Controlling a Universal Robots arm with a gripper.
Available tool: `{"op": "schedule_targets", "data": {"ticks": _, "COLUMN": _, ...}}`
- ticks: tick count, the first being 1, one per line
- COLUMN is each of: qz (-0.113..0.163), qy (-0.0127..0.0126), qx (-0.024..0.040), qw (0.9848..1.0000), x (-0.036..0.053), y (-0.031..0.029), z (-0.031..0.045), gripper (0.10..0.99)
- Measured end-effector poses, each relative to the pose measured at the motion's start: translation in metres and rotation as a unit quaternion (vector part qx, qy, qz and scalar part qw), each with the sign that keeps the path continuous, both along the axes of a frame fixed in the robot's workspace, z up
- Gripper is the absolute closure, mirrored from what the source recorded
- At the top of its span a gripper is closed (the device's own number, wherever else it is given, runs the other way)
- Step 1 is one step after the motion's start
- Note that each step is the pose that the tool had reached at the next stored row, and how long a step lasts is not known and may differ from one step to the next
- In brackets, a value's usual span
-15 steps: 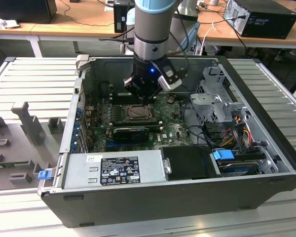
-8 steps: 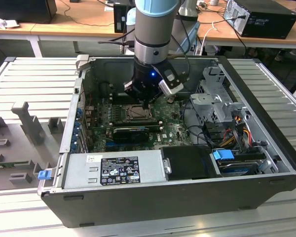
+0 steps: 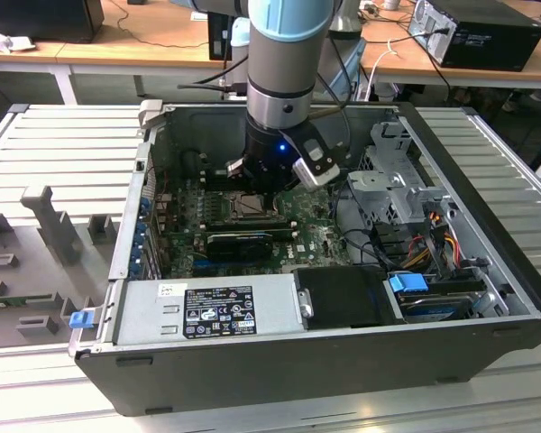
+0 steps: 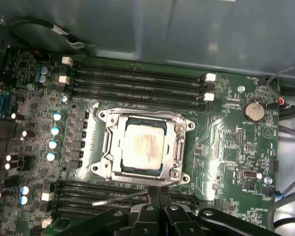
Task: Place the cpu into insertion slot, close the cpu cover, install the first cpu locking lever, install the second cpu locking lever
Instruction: 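Install the second cpu locking lever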
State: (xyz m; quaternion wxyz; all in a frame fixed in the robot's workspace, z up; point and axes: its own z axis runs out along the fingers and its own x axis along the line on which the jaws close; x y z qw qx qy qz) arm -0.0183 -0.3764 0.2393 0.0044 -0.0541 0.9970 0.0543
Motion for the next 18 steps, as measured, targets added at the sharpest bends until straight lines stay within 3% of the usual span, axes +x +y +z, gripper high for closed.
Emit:
{"op": "schedule_targets", "data": {"ticks": 5, "qz": 0.000, "qy": 0.0000, "qx": 0.0000, "qw": 1.0000, "x": 0.0000, "y": -0.0050, "z": -0.0001, "gripper": 0.980}}
{"op": "schedule_targets", "data": {"ticks": 6, "qz": 0.000, "qy": 0.0003, "qx": 0.0030, "qw": 1.0000, "x": 0.0000, "y": -0.0055, "z": -0.0001, "gripper": 0.980}}
{"op": "schedule_targets", "data": {"ticks": 7, "qz": 0.000, "qy": 0.0010, "qx": 0.0146, "qw": 0.9999, "x": 0.0000, "y": -0.0059, "z": -0.0002, "gripper": 0.980}}
{"op": "schedule_targets", "data": {"ticks": 9, "qz": 0.000, "qy": 0.0020, "qx": 0.0301, "qw": 0.9995, "x": -0.0001, "y": -0.0069, "z": -0.0004, "gripper": 0.980}}
{"op": "schedule_targets", "data": {"ticks": 18, "qz": 0.000, "qy": 0.0022, "qx": 0.0302, "qw": 0.9995, "x": -0.0056, "y": -0.0105, "z": -0.0013, "gripper": 0.980}}
